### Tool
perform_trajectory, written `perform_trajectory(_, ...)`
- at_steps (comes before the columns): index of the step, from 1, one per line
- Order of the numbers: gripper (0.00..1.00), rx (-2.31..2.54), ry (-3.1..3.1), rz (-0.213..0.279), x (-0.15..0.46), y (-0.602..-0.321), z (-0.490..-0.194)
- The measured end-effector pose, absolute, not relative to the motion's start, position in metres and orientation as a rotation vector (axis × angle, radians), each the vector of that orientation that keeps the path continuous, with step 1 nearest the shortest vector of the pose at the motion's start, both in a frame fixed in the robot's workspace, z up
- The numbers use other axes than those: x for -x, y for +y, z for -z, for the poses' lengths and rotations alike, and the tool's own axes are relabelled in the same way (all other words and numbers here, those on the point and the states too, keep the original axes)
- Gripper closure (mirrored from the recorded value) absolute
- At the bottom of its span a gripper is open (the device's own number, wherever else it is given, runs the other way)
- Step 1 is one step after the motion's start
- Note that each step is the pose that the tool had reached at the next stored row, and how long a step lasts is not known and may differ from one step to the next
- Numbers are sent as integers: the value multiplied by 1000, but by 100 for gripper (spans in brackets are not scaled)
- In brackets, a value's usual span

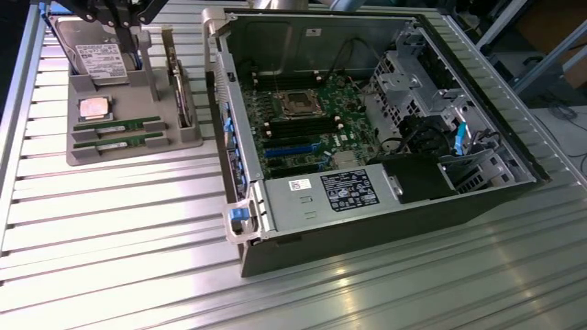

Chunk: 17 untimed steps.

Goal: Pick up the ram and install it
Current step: 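Reach for the ram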

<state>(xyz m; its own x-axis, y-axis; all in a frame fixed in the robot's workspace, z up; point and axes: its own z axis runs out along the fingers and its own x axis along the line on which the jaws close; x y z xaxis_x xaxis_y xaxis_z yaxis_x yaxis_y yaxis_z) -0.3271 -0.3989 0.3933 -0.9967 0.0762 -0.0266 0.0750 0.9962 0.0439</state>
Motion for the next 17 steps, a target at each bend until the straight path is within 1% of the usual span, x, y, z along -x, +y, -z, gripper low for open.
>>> perform_trajectory(17,89,-118,3110,-67,351,-399,-393)
